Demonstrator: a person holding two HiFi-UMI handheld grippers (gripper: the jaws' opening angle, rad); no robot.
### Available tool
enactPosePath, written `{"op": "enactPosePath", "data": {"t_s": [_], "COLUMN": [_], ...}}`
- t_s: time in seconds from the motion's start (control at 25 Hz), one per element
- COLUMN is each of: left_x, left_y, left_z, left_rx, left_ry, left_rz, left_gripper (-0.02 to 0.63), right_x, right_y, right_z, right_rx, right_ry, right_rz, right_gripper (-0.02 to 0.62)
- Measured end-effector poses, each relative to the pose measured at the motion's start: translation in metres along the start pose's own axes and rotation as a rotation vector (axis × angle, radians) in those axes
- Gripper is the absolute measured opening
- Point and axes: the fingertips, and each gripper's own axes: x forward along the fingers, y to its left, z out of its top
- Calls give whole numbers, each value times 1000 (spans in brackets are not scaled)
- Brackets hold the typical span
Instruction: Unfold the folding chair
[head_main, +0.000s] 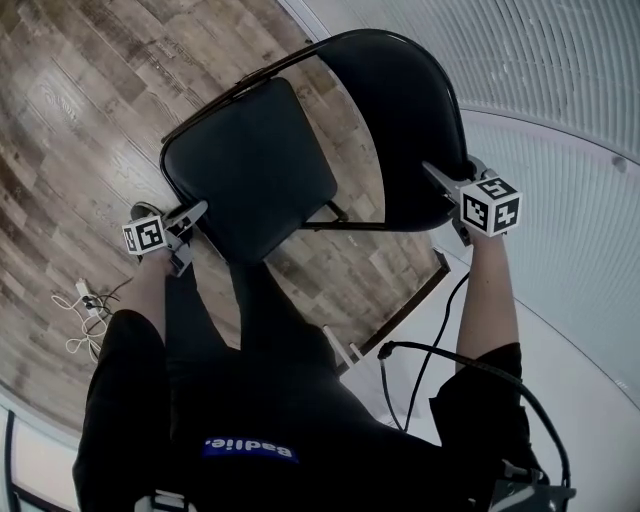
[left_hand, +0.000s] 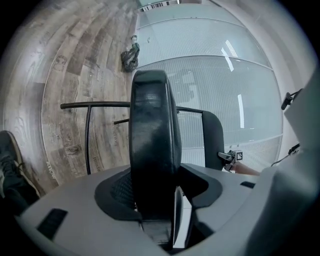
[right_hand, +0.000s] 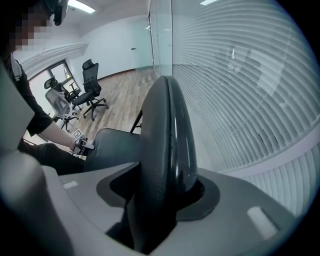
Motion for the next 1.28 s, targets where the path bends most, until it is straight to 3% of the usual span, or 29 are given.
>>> {"op": "enactPosePath", "data": {"t_s": [0.28,0.72,1.28], "left_x": [-10,-17,-39], "left_y": [36,65,106], "left_z": [-7,-2,-5], "left_rx": [-24,-23,-52], "left_ry": [-16,-28,-21], "left_rz": [67,48,103], "left_gripper": [242,249,282], "right_x": [15,31,33], "right_y": [7,14,74], "right_z": [-13,-13,-5], "right_rx": [11,13,-25], "right_ry": [-7,-11,-10], "right_rz": [26,41,-15], "right_gripper": [209,210,206]}}
